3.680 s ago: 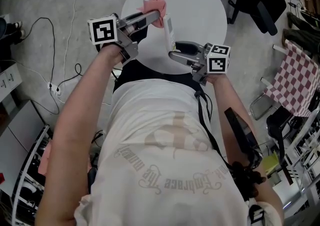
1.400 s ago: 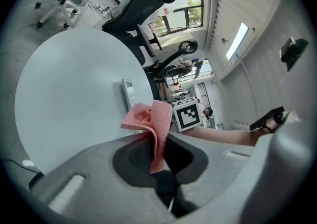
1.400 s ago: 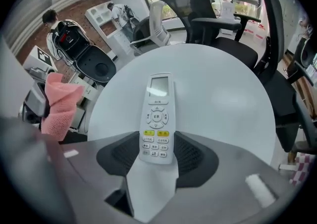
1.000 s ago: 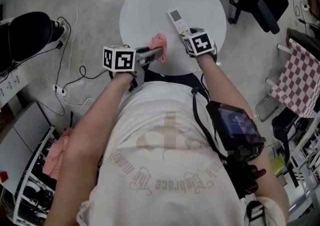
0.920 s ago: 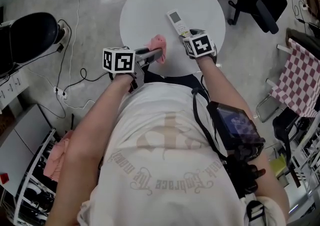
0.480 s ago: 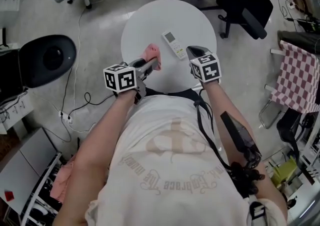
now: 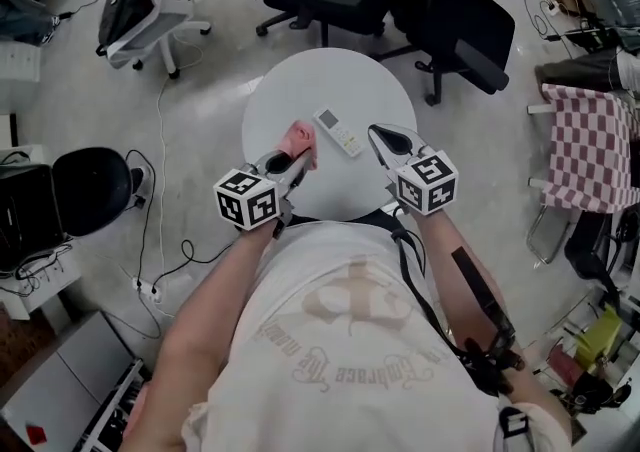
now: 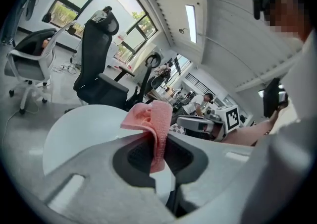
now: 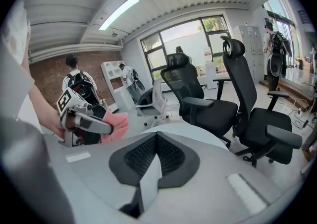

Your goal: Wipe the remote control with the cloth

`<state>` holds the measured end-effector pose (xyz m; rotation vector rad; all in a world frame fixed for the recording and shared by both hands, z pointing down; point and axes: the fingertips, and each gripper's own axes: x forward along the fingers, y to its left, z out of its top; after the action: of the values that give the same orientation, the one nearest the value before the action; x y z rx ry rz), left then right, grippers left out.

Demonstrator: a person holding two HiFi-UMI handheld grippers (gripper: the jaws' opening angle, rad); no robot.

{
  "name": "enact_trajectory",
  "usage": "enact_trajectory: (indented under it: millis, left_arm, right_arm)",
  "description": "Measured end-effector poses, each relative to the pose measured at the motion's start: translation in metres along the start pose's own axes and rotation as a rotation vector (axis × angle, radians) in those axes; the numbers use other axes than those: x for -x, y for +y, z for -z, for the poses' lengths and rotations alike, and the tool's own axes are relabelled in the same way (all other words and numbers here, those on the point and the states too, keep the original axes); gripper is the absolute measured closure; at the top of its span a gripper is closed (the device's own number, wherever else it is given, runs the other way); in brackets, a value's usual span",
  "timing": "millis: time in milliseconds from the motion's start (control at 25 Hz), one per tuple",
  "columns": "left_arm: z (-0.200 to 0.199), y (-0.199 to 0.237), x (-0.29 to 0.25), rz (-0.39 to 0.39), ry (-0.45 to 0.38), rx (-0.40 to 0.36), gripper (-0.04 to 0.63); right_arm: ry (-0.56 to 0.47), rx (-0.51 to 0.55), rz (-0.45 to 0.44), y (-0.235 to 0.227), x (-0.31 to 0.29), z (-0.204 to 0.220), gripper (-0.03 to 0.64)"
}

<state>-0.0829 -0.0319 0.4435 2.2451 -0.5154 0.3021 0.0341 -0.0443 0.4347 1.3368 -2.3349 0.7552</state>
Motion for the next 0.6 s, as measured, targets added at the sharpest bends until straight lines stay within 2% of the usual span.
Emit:
enact_trajectory:
  millis: [160, 600]
  left_arm:
    - [-0.004, -0.011, -0.003, 0.018, 0.016, -0.052, 0.563]
    - [-0.003, -0.017, -0.007, 0.019, 0.062, -0.092, 0.563]
  right_arm:
    - [-0.054, -0.005, -0.005, 0.005, 0.015, -0.008, 0.612]
    - [-0.089, -0.030, -0.006, 0.006, 0.024, -0.002, 0.611]
